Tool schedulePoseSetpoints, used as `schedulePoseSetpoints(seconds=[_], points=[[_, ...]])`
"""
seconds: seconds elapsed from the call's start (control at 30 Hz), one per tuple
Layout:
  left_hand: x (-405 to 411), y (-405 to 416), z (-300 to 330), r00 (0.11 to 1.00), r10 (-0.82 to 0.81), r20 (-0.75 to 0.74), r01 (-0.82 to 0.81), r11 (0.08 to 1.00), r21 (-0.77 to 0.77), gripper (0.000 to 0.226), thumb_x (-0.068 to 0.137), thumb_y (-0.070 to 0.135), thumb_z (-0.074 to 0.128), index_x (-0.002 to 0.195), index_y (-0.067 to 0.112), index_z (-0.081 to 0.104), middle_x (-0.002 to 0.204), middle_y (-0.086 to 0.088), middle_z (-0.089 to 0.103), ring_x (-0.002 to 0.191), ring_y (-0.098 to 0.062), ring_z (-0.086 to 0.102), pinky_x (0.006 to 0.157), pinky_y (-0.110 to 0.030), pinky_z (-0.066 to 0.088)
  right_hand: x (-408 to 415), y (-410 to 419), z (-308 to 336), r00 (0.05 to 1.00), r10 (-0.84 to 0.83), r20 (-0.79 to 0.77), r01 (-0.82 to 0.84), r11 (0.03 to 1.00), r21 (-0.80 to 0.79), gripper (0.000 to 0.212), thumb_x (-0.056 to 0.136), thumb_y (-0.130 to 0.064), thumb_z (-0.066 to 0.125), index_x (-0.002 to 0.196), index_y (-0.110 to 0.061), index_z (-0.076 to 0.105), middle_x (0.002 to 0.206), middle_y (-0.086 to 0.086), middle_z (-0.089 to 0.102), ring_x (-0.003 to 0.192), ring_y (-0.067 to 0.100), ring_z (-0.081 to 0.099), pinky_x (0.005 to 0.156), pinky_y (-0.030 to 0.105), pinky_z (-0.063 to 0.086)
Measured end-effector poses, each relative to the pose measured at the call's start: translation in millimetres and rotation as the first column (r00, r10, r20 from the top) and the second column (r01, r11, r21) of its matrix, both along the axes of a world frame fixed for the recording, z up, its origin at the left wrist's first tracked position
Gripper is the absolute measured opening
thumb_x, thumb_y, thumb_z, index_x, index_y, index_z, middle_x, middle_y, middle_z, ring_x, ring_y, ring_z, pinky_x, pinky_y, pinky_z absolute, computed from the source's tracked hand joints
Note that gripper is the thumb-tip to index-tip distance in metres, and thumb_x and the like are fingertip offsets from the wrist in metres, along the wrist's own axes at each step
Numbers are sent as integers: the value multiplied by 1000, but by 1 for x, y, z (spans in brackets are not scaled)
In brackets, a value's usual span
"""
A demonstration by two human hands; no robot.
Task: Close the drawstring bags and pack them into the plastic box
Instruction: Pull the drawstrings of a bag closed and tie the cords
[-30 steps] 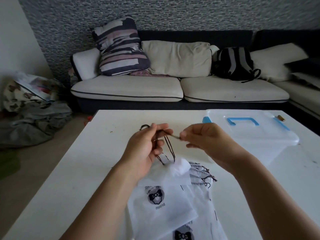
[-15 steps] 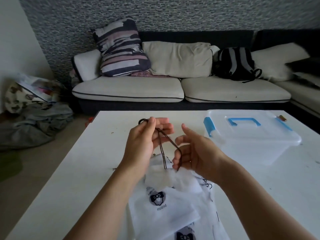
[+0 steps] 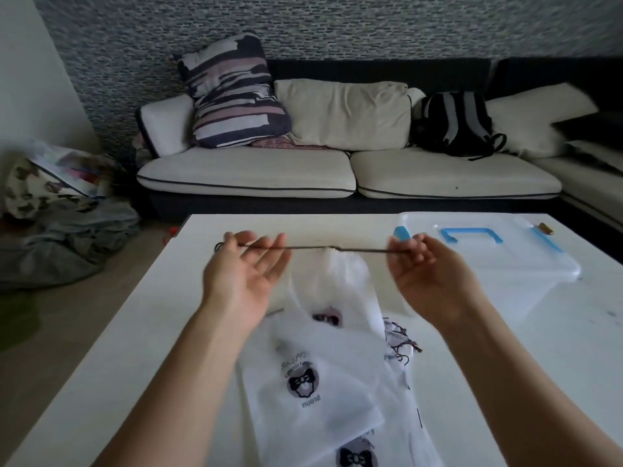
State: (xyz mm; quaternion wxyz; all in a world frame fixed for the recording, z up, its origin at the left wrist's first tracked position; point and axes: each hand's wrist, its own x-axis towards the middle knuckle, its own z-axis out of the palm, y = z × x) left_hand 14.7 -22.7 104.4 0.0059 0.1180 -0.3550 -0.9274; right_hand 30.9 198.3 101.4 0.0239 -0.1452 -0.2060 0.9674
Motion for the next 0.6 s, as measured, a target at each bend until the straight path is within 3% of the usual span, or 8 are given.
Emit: schedulePoseSetpoints(seconds=[0.07, 0.13, 0.23, 0.33, 0.4, 0.5, 0.57, 0.6], points=[[-6, -13, -1, 995, 65, 70, -63, 998, -19, 44, 109, 35, 32, 73, 15, 47, 51, 1, 37, 47, -15, 41, 56, -28, 51, 1, 11, -1, 1000, -22, 13, 20, 985, 171, 30, 102, -11, 43, 73, -10, 50, 49, -3, 27, 39, 10, 31, 44, 21, 46], [-7, -11, -3, 998, 37, 44, -27, 978, -207, 43, 108, 34, 35, 72, 15, 48, 50, 4, 25, 42, -12, 25, 48, -24, 36, 4, 10, -1, 998, 58, 3, -48, 796, 604, 23, 102, -11, 48, 82, -7, 59, 52, -3, 25, 44, 12, 24, 41, 21, 33], [-4, -1, -9, 992, -75, -103, 0, 807, -590, 39, 108, 29, 39, 75, 13, 55, 47, 10, 26, 41, -9, 23, 45, -22, 26, 11, -2, -4, 955, 293, 37, -41, 6, 999, 17, 92, -33, 69, 105, -22, 66, 56, -2, 40, 50, 14, 35, 46, 23, 33], [-4, -1, -17, 965, -197, -175, -26, 590, -807, 26, 105, 27, 46, 85, 16, 57, 52, 11, 32, 43, -8, 28, 45, -23, 30, 14, -9, -13, 881, 434, 189, 84, -537, 839, 37, 73, -58, 78, 101, -38, 67, 71, -8, 60, 63, 5, 52, 64, 26, 48], [-2, -2, -18, 952, -267, -147, -46, 351, -935, 13, 101, 29, 54, 107, 18, 52, 63, 6, 38, 47, -6, 37, 54, -27, 37, 16, -9, -16, 852, 443, 279, 74, -630, 773, 31, 73, -59, 79, 90, -33, 72, 83, -12, 65, 78, 3, 59, 75, 25, 51], [2, -5, -25, 929, -369, 39, 26, -40, -999, 92, 92, 41, 65, 154, 13, 3, 108, -4, 53, 95, -11, 57, 84, -25, 45, 13, -6, -19, 861, 429, 272, 51, -605, 795, 25, 75, -51, 81, 78, -28, 74, 81, -10, 68, 78, 4, 61, 73, 21, 49], [7, -6, -26, 903, -408, 132, 78, -147, -986, 119, 86, 51, 68, 151, 29, -29, 143, -9, 37, 121, -19, 50, 101, -31, 40, 11, -4, -19, 872, 439, 217, 66, -544, 837, 21, 78, -47, 80, 76, -27, 73, 80, -10, 69, 73, 1, 60, 67, 17, 47], [9, -6, -26, 889, -434, 144, 77, -168, -983, 118, 83, 57, 69, 149, 38, -28, 143, -6, 32, 118, -18, 50, 99, -32, 40, 12, -4, -18, 869, 455, 197, 66, -500, 863, 18, 82, -43, 78, 76, -26, 73, 79, -9, 69, 69, 0, 58, 64, 15, 45]])
